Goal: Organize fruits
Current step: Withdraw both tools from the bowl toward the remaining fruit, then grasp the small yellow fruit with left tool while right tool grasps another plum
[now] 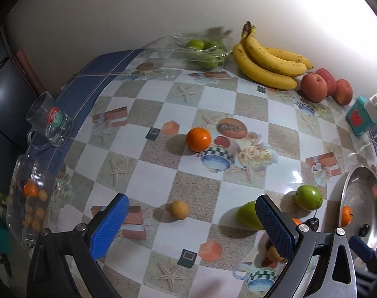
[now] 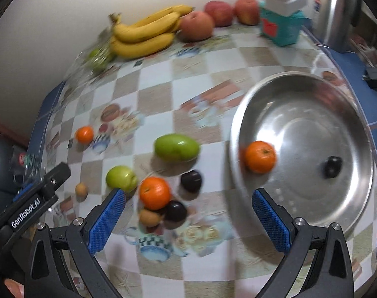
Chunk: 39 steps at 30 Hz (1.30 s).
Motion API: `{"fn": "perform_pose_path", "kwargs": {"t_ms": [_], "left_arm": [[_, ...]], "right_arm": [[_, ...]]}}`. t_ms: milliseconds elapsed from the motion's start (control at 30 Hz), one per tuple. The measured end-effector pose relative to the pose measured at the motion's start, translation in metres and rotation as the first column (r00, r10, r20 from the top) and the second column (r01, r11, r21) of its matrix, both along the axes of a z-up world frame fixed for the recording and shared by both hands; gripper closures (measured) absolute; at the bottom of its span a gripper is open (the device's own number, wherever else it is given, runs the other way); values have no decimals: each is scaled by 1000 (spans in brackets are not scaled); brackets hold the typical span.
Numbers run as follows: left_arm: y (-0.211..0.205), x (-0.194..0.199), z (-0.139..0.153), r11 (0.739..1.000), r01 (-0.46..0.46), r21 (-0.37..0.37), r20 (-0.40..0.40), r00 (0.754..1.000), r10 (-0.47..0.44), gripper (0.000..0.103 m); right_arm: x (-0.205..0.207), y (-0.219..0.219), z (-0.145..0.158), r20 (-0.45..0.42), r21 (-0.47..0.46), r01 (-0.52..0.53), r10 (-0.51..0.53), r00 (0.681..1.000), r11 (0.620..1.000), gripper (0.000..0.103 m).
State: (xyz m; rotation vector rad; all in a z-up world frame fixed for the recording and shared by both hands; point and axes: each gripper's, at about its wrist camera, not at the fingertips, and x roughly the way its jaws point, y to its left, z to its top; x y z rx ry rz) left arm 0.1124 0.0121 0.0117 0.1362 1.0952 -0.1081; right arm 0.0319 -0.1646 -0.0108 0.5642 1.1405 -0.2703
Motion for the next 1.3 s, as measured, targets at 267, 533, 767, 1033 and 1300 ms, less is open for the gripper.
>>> {"fn": "perform_pose_path", "kwargs": {"t_ms": [267, 533, 767, 1033, 1300], "left_arm": [[17, 7, -26, 997, -70, -30, -92, 993, 67, 0], [26, 13, -36, 991, -122, -48, -108, 987, 116, 0], [37, 19, -35, 980, -175, -90, -94, 981, 167, 0], [38, 18, -31, 984, -165, -67, -42, 986, 162, 0], [17, 14, -30, 995, -65, -76, -38, 997, 62, 0]], "right_arm": [[12, 34, -16, -11, 51, -103, 103, 995, 993, 1], [8, 27, -22, -2, 87, -69, 70, 998, 994, 1], [6, 19, -12, 31, 60, -53, 52, 998, 997, 1], [6, 23, -9, 24, 23, -91, 90, 996, 996, 1], [0, 12, -14, 0, 34, -52, 52, 999, 998, 1]]}}
